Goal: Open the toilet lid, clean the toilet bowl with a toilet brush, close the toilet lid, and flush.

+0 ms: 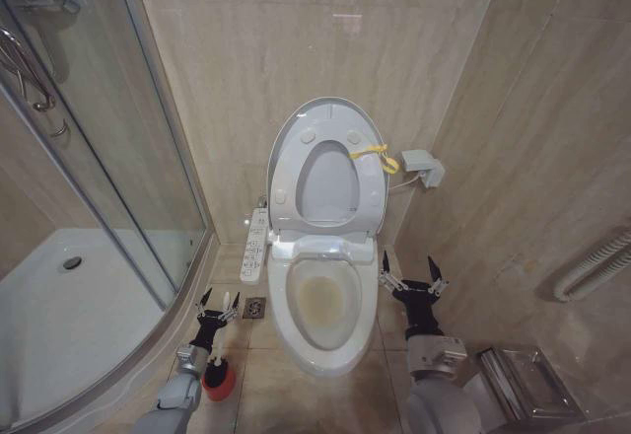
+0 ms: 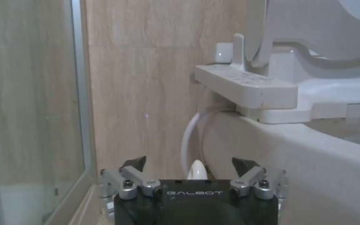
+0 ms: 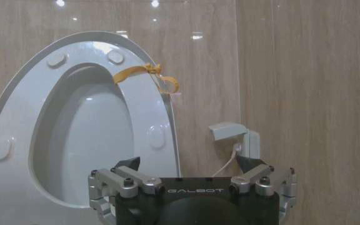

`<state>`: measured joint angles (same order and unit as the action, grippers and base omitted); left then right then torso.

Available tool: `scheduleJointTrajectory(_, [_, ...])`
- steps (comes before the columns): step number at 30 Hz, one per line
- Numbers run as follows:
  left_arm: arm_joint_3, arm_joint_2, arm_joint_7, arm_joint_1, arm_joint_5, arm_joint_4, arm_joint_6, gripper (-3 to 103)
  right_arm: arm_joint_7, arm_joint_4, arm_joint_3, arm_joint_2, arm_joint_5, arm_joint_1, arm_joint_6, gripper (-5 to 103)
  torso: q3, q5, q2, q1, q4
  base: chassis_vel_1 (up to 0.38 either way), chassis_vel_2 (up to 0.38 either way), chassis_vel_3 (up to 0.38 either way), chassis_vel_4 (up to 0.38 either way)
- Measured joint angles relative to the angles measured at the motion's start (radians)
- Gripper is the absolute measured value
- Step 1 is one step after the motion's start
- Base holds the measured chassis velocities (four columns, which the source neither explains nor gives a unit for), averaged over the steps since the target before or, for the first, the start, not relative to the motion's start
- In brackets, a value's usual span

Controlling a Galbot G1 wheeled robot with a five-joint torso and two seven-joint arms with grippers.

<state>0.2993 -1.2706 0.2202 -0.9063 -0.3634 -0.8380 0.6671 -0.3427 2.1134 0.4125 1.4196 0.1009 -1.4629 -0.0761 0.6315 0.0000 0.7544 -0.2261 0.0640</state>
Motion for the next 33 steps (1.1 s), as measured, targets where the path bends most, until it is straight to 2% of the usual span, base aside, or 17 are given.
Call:
scheduleJointTrajectory(1, [0.001, -0.001, 0.008, 0.004, 0.0, 0.007, 0.0, 90, 0.0, 0.0, 0.0, 0.0, 0.0, 0.0, 0.0, 100, 0.0, 0.0, 0.0, 0.0, 0.0, 0.0, 0.0, 0.0, 0.0])
scheduleJointTrajectory(8, [0.002, -0.011, 0.045, 0.021, 0.0, 0.036, -0.001, 90, 0.0, 0.0, 0.0, 0.0, 0.0, 0.0, 0.0, 100, 0.0, 0.0, 0.0, 0.0, 0.0001, 0.0, 0.0, 0.0, 0.0])
scheduleJointTrajectory(9, [0.002, -0.014, 0.054, 0.025, 0.0, 0.044, -0.001, 64, 0.0, 0.0, 0.0, 0.0, 0.0, 0.0, 0.0, 100, 0.0, 0.0, 0.0, 0.0, 0.0001, 0.0, 0.0, 0.0, 0.0])
scheduleJointTrajectory(16, [0.003, -0.02, 0.083, 0.031, -0.002, 0.059, 0.001, 64, 0.0, 0.0, 0.0, 0.0, 0.0, 0.0, 0.0, 100, 0.0, 0.0, 0.0, 0.0, 0.0001, 0.0, 0.0, 0.0, 0.0])
scheduleJointTrajectory(17, [0.004, -0.02, 0.084, 0.031, -0.004, 0.06, 0.001, 36, 0.0, 0.0, 0.0, 0.0, 0.0, 0.0, 0.0, 100, 0.0, 0.0, 0.0, 0.0, 0.0001, 0.0, 0.0, 0.0, 0.0])
scheduleJointTrajectory(23, [0.01, -0.02, 0.085, 0.025, -0.009, 0.063, 0.005, 36, 0.0, 0.0, 0.0, 0.0, 0.0, 0.0, 0.0, 100, 0.0, 0.0001, 0.0, 0.0, 0.0001, 0.0, 0.0, 0.0, 0.0])
scheduleJointTrajectory(24, [0.012, -0.02, 0.085, 0.022, -0.009, 0.062, 0.007, 15, 0.0, 0.0, 0.0, 0.0, 0.0, 0.0, 0.0, 100, 0.0, 0.0001, 0.0, 0.0, 0.0002, 0.0, 0.0, 0.0, 0.0])
scheduleJointTrajectory(27, [0.013, -0.019, 0.083, 0.014, -0.009, 0.053, 0.01, 15, 0.0, 0.0, 0.0, 0.0, 0.0, 0.0, 0.0, 100, 0.0, 0.0001, 0.0, 0.0, 0.0002, 0.0, 0.0, 0.0, 0.0])
scheduleJointTrajectory(33, [0.016, -0.015, 0.033, -0.052, 0.012, -0.052, 0.013, 15, 0.0, 0.0, 0.0, 0.0, 0.0, 0.0, 0.0, 100, 0.0, 0.0, 0.0, 0.0, 0.0, 0.0, 0.0, 0.0, 0.0])
